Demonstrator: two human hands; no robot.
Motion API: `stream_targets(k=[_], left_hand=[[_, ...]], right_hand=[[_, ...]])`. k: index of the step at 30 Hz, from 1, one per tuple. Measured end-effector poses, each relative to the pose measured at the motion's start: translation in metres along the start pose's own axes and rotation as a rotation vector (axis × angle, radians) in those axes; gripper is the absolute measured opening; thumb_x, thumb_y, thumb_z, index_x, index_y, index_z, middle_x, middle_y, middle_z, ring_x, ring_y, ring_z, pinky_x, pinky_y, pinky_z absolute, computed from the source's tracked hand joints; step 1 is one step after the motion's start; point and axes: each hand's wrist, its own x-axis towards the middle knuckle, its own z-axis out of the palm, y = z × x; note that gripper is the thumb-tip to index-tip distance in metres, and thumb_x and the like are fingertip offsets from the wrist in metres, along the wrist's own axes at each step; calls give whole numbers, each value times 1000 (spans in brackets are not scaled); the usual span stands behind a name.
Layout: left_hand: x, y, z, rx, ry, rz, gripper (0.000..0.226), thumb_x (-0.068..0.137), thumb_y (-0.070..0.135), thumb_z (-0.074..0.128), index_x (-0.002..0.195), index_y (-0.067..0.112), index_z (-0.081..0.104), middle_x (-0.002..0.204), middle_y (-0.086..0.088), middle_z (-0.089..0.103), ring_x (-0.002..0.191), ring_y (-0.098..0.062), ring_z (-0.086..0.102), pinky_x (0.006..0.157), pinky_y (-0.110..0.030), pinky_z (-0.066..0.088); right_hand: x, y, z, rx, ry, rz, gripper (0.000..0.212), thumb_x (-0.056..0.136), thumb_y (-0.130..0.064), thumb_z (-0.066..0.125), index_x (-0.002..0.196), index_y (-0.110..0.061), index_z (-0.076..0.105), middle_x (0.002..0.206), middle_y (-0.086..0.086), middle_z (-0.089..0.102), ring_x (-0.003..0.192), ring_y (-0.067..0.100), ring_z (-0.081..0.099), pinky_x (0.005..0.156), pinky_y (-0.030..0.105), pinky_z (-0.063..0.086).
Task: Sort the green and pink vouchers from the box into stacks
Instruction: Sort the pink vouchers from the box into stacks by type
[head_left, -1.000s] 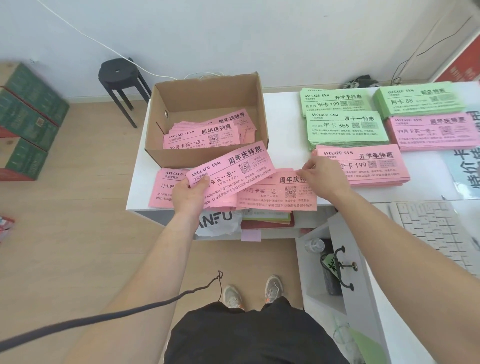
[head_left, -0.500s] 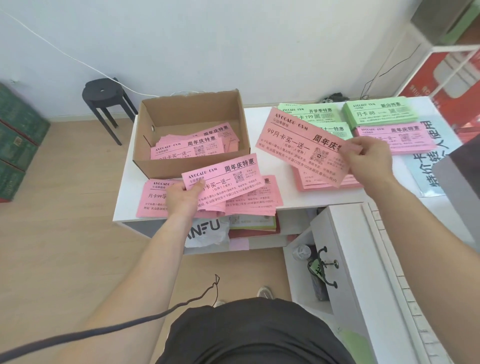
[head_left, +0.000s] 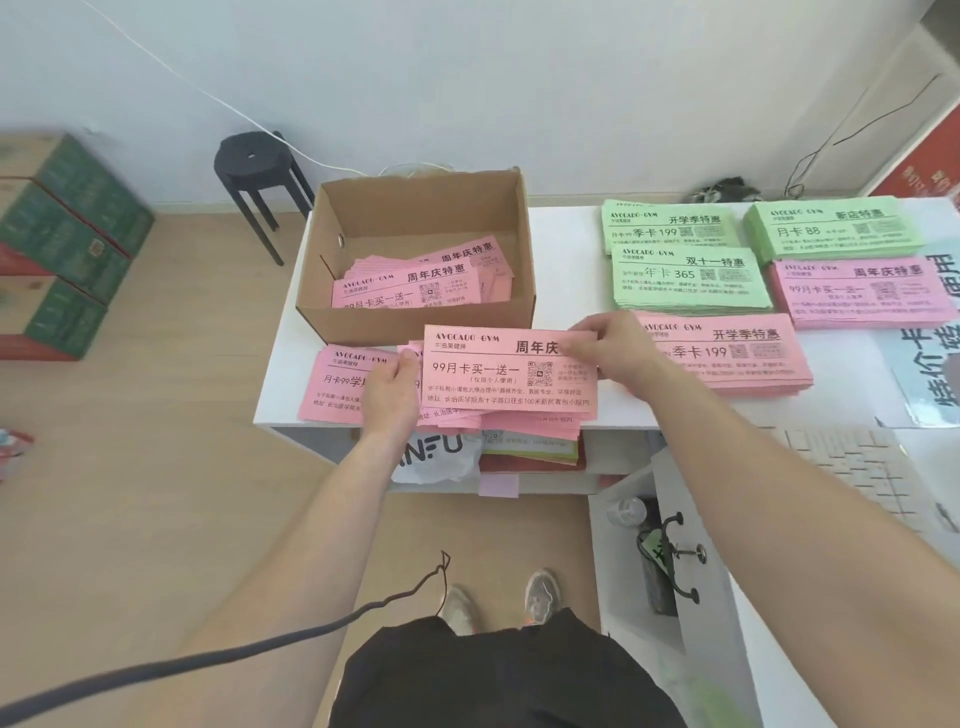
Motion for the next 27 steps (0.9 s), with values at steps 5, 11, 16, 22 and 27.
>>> stream_targets(k=[5,11,16,22,27], left_hand=[[5,-1,0,34,-43,8,51,95,54,56,85,6,72,80,-10,75,71,-18,66,67,-33,47],[12,-3,4,68,-37,-11,10,98,27,63,95,23,72,94,6,75,92,-17,71,86,-38,57],[19,-5,-5,-101,22,-100,10,100,26,59,98,24,69,98,3,75,98,-22,71,87,-40,57],[21,-11,-11,-342,21,-182,20,104,30,55,99,18,69,106,-11,76,102,-34,72,92,-54,57],[22,-20,-10,-372,10,-221,20,104,30,55,107,16,69,109,-12,75,101,-33,73,92,-55,57]], right_hand=[[20,3,16,17,-42,15,5,89,-21,78,87,-20,74,93,4,77,94,25,74,82,46,63],[21,-1,18,89,24,-4,16,93,-27,74,105,-16,74,88,4,76,77,17,72,74,37,64],[10,24,19,8,224,33,27,100,-6,50,122,-9,65,93,3,73,74,14,71,80,37,61],[-1,42,36,-306,27,4,32,93,-16,69,125,-14,67,113,1,71,104,20,65,90,29,51],[-7,28,52,-343,55,-71,25,95,-26,53,103,-15,75,100,6,76,89,30,68,78,41,58]])
